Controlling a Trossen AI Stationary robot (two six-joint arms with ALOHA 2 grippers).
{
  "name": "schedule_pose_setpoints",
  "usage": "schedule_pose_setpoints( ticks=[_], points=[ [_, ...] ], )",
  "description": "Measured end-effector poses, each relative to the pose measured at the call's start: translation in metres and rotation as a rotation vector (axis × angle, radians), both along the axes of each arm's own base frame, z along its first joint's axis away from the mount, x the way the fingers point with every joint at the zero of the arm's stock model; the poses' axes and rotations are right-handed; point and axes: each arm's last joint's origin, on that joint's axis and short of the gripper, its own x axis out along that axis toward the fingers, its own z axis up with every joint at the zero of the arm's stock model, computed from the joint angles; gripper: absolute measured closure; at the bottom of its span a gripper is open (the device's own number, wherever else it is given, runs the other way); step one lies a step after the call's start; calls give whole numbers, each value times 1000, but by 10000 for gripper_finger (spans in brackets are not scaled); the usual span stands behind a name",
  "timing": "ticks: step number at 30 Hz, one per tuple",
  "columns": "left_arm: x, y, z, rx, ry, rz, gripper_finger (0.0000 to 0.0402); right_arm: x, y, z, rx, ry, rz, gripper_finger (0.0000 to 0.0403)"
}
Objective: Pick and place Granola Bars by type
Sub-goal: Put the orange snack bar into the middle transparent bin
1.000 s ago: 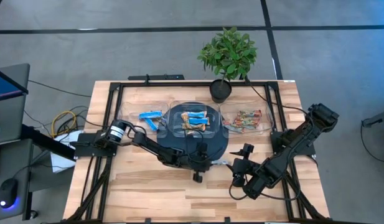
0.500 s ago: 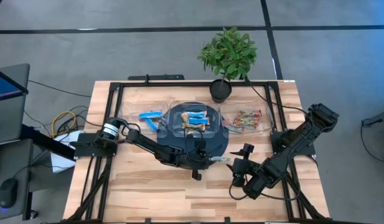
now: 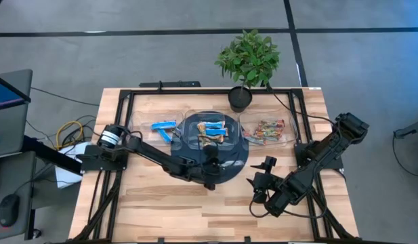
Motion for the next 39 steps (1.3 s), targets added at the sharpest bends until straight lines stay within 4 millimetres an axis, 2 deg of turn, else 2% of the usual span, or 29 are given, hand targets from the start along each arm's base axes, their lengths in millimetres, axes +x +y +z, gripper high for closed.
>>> schedule_pose_setpoints(
  ticks=[4,12,19,22,31,34,39],
  points=[
    [-7,-1,12,79,11,35,335,0,0,0,0,0,0,148],
    [-31,6,51,207,37,145,335,0,0,0,0,0,0,148],
    [-58,33,74,308,67,285,335,0,0,0,0,-1,0,148],
    [-64,52,73,301,75,334,335,0,0,0,0,-1,-2,148],
    [-69,119,47,128,176,363,335,4,-4,0,-2,-1,-20,148],
    [-69,128,47,91,174,374,335,6,-7,0,-7,2,-29,148],
    [-68,130,47,79,174,366,325,8,-10,0,-7,3,-45,148]
  ],
)
